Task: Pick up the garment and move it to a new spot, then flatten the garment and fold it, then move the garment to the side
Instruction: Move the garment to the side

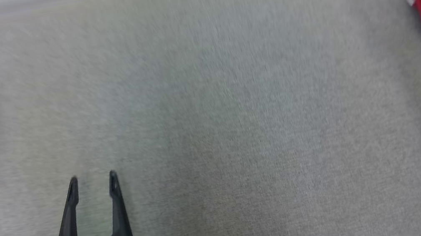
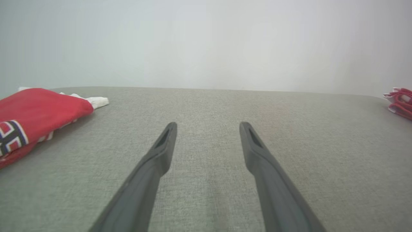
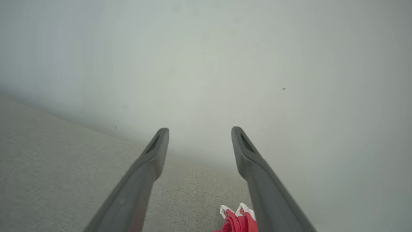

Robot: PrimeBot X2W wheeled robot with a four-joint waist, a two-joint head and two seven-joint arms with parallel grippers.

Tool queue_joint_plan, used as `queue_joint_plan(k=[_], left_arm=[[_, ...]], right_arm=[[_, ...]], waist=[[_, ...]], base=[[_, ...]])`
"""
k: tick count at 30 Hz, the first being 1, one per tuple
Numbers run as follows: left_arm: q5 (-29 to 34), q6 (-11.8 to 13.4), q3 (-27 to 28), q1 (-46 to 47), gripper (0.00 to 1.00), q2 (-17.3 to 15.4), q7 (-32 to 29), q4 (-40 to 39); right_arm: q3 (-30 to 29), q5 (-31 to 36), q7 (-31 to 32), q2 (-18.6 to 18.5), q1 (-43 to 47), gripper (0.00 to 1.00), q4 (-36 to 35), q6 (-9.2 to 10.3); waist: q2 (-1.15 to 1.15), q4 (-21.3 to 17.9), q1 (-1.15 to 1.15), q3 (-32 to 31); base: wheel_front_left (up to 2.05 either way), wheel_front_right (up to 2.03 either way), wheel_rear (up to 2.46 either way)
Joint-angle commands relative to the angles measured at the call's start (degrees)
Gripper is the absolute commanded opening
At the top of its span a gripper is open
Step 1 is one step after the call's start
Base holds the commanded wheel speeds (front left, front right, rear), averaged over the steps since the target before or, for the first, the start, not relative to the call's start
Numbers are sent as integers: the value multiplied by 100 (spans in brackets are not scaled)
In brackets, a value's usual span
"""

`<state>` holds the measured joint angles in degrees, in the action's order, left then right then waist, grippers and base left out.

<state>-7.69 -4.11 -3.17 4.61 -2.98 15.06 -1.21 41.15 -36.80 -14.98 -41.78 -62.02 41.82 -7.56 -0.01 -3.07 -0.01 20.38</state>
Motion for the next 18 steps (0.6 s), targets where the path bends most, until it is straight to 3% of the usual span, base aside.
queue_joint_plan(k=[1,10,18], left_arm=[[-71,-23,43,-129,100,5,17,12],[-85,-108,262,-471,100,8,17,186],[-133,-136,312,-558,100,10,17,347]], right_arm=[[-191,120,-22,98,292,100,-96,16],[-2166,1029,-26,1138,2723,100,-1302,16],[-3245,1670,-18,2118,4754,100,-2459,16]], waist=[[1,218,1,-671],[1,401,1,-1347],[1,483,1,-1666]], base=[[0,0,0],[0,0,0],[0,0,0]])
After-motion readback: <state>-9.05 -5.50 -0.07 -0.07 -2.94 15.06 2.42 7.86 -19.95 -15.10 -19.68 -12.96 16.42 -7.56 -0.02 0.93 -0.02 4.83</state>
